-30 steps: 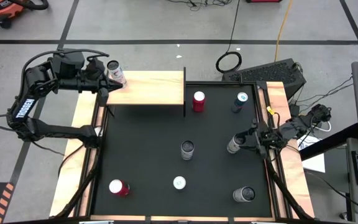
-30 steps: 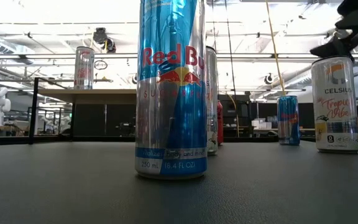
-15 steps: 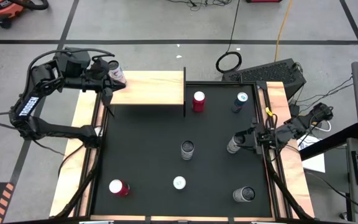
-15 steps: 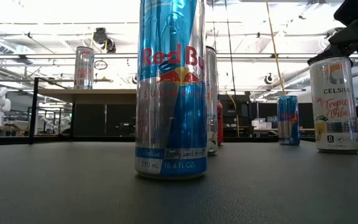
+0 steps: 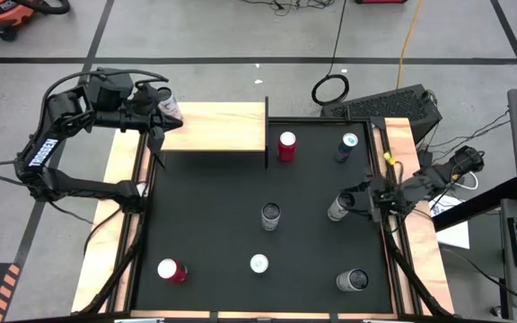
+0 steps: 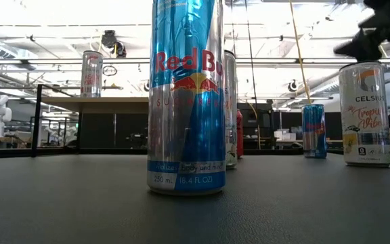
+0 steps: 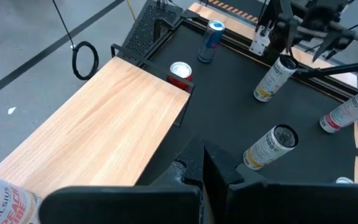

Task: Place canned beverage on shelf
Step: Put the right white yellow soda can on the shelf

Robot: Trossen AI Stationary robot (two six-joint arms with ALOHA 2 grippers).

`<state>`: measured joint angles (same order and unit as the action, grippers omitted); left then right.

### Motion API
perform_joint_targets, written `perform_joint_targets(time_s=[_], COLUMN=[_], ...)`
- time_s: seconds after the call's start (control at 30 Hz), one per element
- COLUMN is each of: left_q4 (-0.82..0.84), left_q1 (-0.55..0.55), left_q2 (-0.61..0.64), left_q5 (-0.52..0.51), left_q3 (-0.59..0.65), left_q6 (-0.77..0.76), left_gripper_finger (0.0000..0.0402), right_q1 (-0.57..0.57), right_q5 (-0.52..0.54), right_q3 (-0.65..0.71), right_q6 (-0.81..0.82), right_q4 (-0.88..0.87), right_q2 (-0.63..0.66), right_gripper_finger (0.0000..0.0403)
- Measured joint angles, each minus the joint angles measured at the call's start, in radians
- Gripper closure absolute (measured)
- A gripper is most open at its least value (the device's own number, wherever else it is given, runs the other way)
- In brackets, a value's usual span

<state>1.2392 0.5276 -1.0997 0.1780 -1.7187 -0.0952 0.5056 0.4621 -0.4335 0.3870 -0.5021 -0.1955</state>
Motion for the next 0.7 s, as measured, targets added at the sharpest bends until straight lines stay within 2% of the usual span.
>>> perform_joint_targets(time_s=[0.2,0.33,0.57,0.7], left_q4=[0.003,0.004,0.004,0.004], left_q1=[0.000,0.000,0.000,0.000], left_q2=[0.000,0.000,0.000,0.000], left_q5=[0.000,0.000,0.000,0.000], left_q3=[0.000,0.000,0.000,0.000], left_q6=[0.000,0.005,0.006,0.005], left_gripper_finger=[0.0401,0.0401,0.0401,0.0401], right_q1=[0.000,0.000,0.000,0.000], right_q5=[0.042,0.031,0.023,-0.056], right_q3=[-0.097,-0.098,-0.098,-0.099], right_q6=[0.086,0.175,0.205,0.227], right_q4=[-0.191,-0.272,-0.279,-0.269], right_q2=[-0.034,-0.083,-0.176,-0.209], right_gripper_finger=[0.0120,0.0120,0.0120,0.0120])
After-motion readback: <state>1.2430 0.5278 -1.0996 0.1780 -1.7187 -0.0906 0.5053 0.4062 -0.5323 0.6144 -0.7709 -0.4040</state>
